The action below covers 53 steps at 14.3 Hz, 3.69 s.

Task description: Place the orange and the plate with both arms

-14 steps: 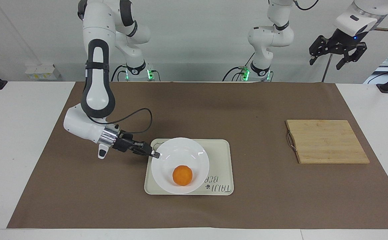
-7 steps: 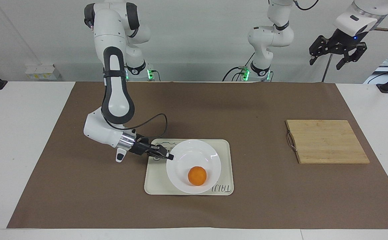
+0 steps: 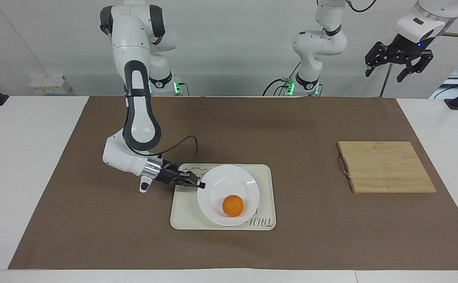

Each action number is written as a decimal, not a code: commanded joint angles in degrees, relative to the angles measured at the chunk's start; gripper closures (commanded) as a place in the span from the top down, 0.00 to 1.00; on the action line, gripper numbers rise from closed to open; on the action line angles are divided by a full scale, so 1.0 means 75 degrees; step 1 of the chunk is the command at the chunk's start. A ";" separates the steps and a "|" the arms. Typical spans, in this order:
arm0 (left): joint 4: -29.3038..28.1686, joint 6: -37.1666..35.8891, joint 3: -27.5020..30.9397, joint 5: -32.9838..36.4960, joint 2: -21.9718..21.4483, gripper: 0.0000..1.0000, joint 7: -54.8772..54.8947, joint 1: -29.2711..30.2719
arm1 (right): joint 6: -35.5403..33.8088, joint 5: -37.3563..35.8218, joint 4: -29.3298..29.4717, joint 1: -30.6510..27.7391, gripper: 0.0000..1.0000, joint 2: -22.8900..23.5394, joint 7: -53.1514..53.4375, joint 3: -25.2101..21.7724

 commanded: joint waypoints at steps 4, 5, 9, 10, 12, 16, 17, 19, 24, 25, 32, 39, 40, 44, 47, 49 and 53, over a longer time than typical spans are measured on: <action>-0.0196 0.0037 -0.0043 0.0090 -0.0170 1.00 0.0085 0.0063 | 0.0099 0.0033 -0.0514 -0.0068 0.00 -0.0224 -0.0557 0.0078; -0.0196 0.0037 -0.0043 0.0090 -0.0182 1.00 0.0085 0.0074 | 0.0203 0.0045 -0.0654 -0.0022 0.00 -0.0271 -0.0568 0.0078; -0.0196 0.0037 -0.0044 0.0090 -0.0182 1.00 0.0085 0.0074 | 0.0823 -0.0002 -0.0609 0.0166 0.99 -0.0271 -0.0662 0.0066; -0.0196 0.0037 -0.0055 0.0090 -0.0182 1.00 0.0085 0.0074 | 0.1104 -0.0002 -0.0585 0.0282 1.00 -0.0295 -0.0581 0.0066; -0.0196 0.0037 -0.0055 0.0090 -0.0182 1.00 0.0085 0.0074 | 0.1329 -0.0211 -0.0550 0.0365 1.00 -0.0353 -0.0417 0.0020; -0.0196 0.0037 -0.0043 0.0090 -0.0182 1.00 0.0085 0.0074 | 0.1552 -0.2257 -0.0293 0.0354 1.00 -0.0704 0.0846 -0.0028; -0.0196 0.0037 -0.0043 0.0090 -0.0182 1.00 0.0085 0.0074 | 0.1552 -0.2821 -0.0257 0.0331 1.00 -0.0798 0.1128 -0.0028; -0.0196 0.0037 -0.0055 0.0090 -0.0182 1.00 0.0085 0.0074 | 0.1552 -0.3596 -0.0199 0.0307 1.00 -0.0962 0.1609 -0.0074; -0.0196 0.0037 -0.0043 0.0090 -0.0182 1.00 0.0085 0.0074 | 0.1307 -0.6396 -0.0222 0.0237 1.00 -0.1699 0.3319 -0.0133; -0.0196 0.0037 -0.0055 0.0090 -0.0182 1.00 0.0085 0.0074 | 0.1086 -0.6876 -0.0222 0.0225 1.00 -0.1829 0.3659 -0.0145; -0.0196 0.0037 -0.0055 0.0090 -0.0182 1.00 0.0085 0.0063 | -0.0765 -0.8883 -0.0164 -0.0219 1.00 -0.3012 0.4084 -0.0192; -0.0231 0.0025 -0.0079 0.0079 -0.0194 1.00 0.0085 -0.0031 | -0.2923 -0.9528 0.0387 -0.0666 1.00 -0.4254 0.4072 -0.0180; -0.0231 0.0037 -0.0079 0.0079 -0.0193 1.00 0.0085 -0.0031 | -0.3087 -0.9622 0.0434 -0.0666 1.00 -0.4430 0.4060 -0.0180; -0.0231 0.0095 -0.0079 0.0078 -0.0193 1.00 0.0014 -0.0019 | -0.4596 -0.9682 0.1451 -0.0712 1.00 -0.4537 0.3979 -0.0261; -0.0231 0.0399 -0.0079 0.0067 -0.0170 1.00 0.0026 -0.0008 | -0.5326 -0.9682 0.1841 -0.0736 1.00 -0.4804 0.3967 -0.0297; -0.0231 0.0435 -0.0079 0.0067 -0.0158 1.00 0.0026 0.0027 | -0.5245 -0.9682 0.1572 -0.0748 1.00 -0.5040 0.3978 -0.0285; -0.0231 0.0576 -0.0067 0.0090 -0.0158 1.00 0.0038 0.0063 | -0.5175 -0.9693 0.1513 -0.0748 1.00 -0.5064 0.3862 -0.0285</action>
